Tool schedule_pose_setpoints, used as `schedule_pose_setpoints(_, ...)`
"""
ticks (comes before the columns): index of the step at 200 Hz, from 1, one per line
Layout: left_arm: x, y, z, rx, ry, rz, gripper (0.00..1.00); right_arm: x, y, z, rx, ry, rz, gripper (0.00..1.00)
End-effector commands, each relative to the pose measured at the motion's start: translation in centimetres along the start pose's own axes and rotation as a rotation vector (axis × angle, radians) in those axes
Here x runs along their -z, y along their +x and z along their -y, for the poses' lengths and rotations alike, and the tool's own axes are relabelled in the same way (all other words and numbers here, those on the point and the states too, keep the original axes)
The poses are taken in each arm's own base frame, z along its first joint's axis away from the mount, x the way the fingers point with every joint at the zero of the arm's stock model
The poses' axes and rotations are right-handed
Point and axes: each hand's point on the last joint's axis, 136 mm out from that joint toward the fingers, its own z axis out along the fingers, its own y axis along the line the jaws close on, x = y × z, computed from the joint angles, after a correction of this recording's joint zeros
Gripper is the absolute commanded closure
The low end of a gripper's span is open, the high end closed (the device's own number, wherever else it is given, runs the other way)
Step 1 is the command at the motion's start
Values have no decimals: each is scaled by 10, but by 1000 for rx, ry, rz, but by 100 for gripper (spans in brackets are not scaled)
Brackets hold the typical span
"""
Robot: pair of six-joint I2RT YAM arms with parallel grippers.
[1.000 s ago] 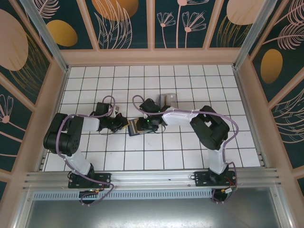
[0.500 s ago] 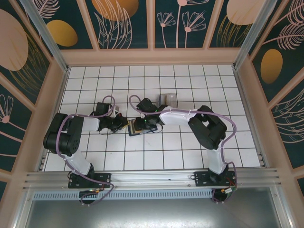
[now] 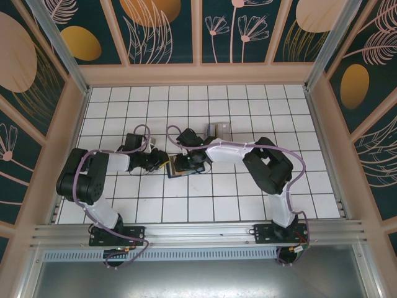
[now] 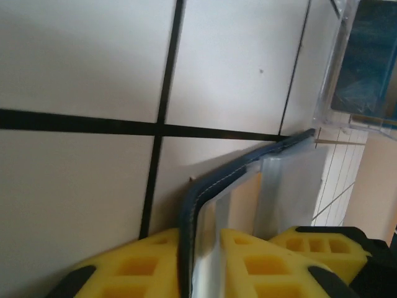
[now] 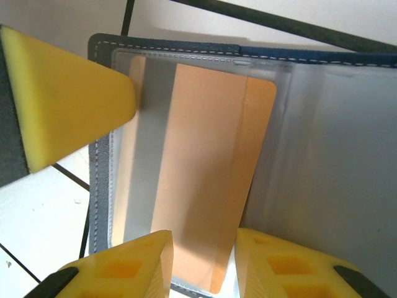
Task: Put the credit cards into the card holder
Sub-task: Insert the credit card into the card slot.
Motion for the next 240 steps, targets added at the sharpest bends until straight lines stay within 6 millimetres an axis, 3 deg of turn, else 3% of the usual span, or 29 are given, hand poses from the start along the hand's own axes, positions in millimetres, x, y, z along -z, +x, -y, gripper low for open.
schedule_pose_setpoints(1, 2, 14, -25, 51, -93, -11, 66, 5, -10, -13, 42, -26, 46, 67)
schedule_pose_setpoints(66, 4, 9, -18, 47, -76, 3, 49, 5, -21, -2, -2, 4, 86, 62)
schedule_pose_setpoints(122, 7, 3, -21, 85, -81, 34, 52, 0, -29, 4, -22, 31, 104, 61)
schedule_pose_setpoints(167, 17, -6, -25, 93, -106, 77, 48, -7, -36, 2, -23, 30, 112, 61)
schedule_pose_setpoints(185, 20, -8, -26, 101, -112, 89, 54, -9, -40, 2, -22, 37, 114, 61)
schedule_pose_setpoints(240, 19, -8, -26, 104, -100, 86, 97, -10, -43, 7, -45, 76, 121, 59)
